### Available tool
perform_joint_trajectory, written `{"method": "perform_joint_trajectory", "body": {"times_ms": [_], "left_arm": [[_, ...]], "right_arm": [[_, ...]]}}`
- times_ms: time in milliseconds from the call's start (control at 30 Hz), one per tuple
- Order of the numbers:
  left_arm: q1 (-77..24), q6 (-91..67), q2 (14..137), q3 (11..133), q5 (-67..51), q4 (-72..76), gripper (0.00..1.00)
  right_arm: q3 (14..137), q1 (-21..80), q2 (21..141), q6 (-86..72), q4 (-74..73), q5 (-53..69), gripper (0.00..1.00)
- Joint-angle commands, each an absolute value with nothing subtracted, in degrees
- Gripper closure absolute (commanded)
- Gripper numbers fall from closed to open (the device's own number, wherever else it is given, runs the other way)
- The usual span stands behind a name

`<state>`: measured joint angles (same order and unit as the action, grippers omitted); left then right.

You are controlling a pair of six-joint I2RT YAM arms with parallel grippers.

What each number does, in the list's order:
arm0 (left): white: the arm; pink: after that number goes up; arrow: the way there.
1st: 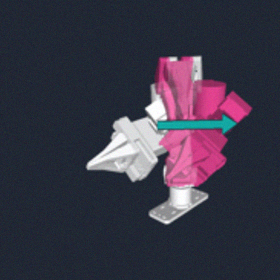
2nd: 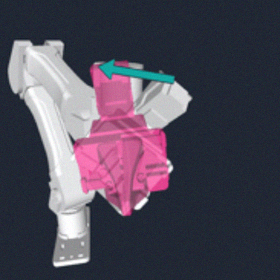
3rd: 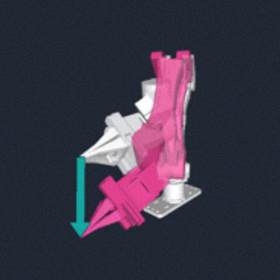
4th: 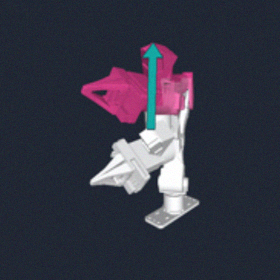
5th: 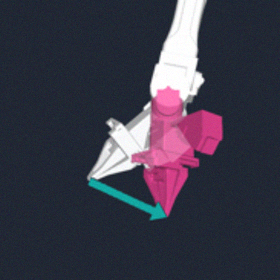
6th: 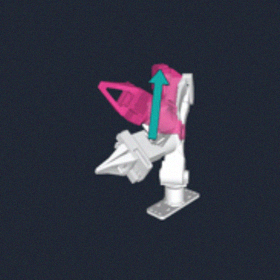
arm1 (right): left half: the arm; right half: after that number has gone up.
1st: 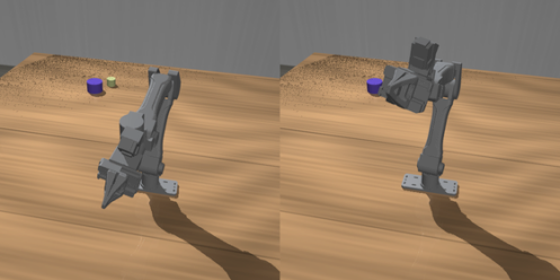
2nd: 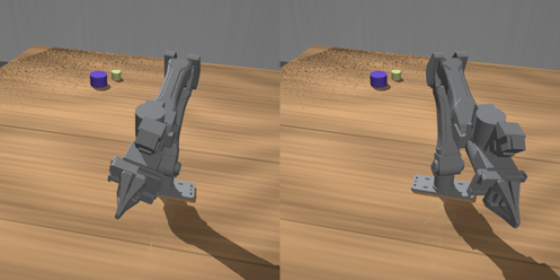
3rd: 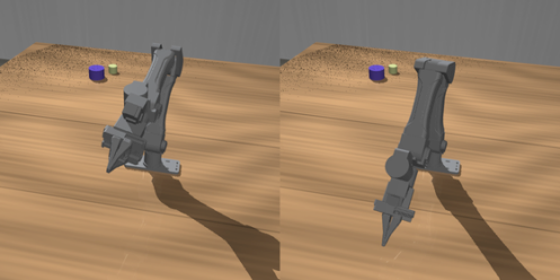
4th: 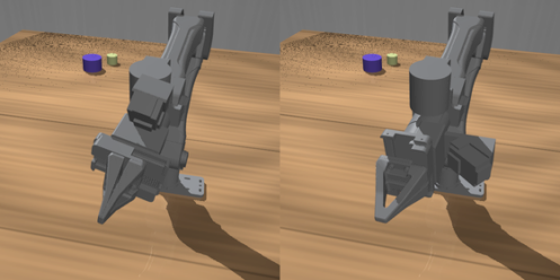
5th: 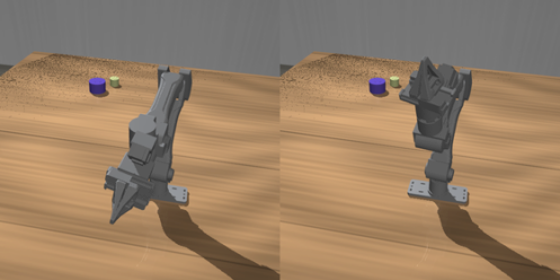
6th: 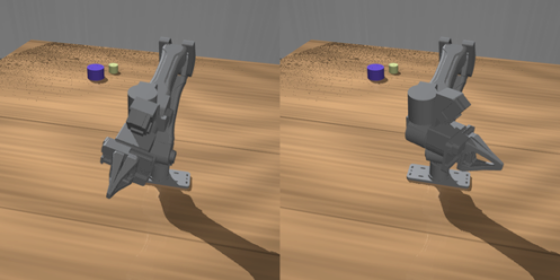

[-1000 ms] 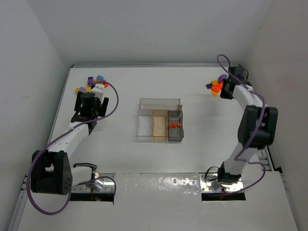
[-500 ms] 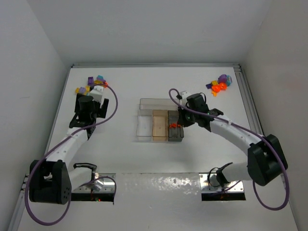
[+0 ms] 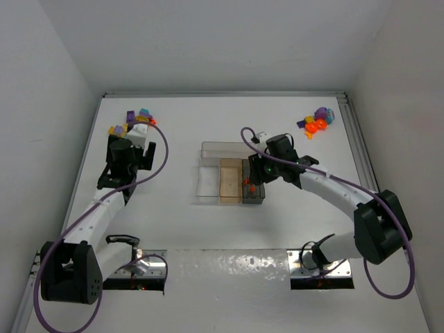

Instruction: Sort the legos into containers by color

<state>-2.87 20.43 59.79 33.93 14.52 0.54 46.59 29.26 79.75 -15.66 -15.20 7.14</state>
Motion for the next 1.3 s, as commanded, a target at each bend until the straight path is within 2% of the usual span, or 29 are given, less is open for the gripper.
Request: {"method": "perform_joint_trajectory", "body": {"times_ms": [0, 300, 433, 500, 567, 667, 767, 800, 867, 933, 1067, 1200, 1267], "left_arm": [[-2.20, 19.51, 58.53, 33.57, 14.33, 1.14, 0.02], [-2.20, 16.09, 61.34, 37.87, 14.85, -3.14, 0.02], [-2.20, 12.57, 74.30, 53.55, 13.80, -16.91, 0.10], [-2.20, 11.17, 83.26, 60.61, 13.80, -22.56, 0.12], [-1.85, 9.42, 91.09, 72.89, 13.97, -29.25, 0.12], [-0.79, 8.61, 97.10, 78.91, 13.36, -32.78, 0.13], [-0.09, 8.97, 104.66, 85.67, 13.01, -35.14, 0.29], [1.83, 8.88, 108.51, 89.61, 11.96, -37.68, 0.38], [2.72, 8.88, 113.96, 93.41, 7.05, -40.33, 0.42], [3.34, 8.70, 116.71, 97.11, 5.37, -42.10, 0.42], [3.78, 9.93, 120.75, 98.87, 6.76, -39.13, 0.35], [4.57, 10.46, 123.22, 99.75, 7.56, -35.43, 0.35], [5.09, 9.76, 125.06, 101.59, 5.46, -34.89, 0.39]], "right_arm": [[50.18, 29.53, 79.45, -14.42, -14.32, 7.30, 0.51], [56.33, 29.62, 77.87, -15.03, -16.17, 0.90, 0.51], [58.18, 29.53, 78.92, -14.33, -15.65, -2.55, 0.53], [59.32, 29.44, 80.24, -13.36, -16.08, -2.55, 0.53], [60.11, 29.44, 80.77, -13.01, -16.78, -2.29, 0.53], [59.16, 29.36, 80.33, -12.57, -15.92, -2.64, 0.53], [57.66, 29.18, 79.72, -12.22, -15.38, -3.08, 0.53], [57.13, 29.09, 79.63, -12.30, -15.38, -3.08, 0.53], [56.17, 29.00, 79.28, -12.57, -15.38, -3.25, 0.53], [55.46, 29.00, 78.93, -12.92, -14.77, -3.69, 0.53], [54.41, 29.00, 78.66, -13.80, -14.24, -2.99, 0.53], [54.40, 29.00, 78.75, -14.59, -14.15, -2.20, 0.53], [54.93, 28.92, 78.75, -14.68, -14.24, -1.94, 0.53]]}}
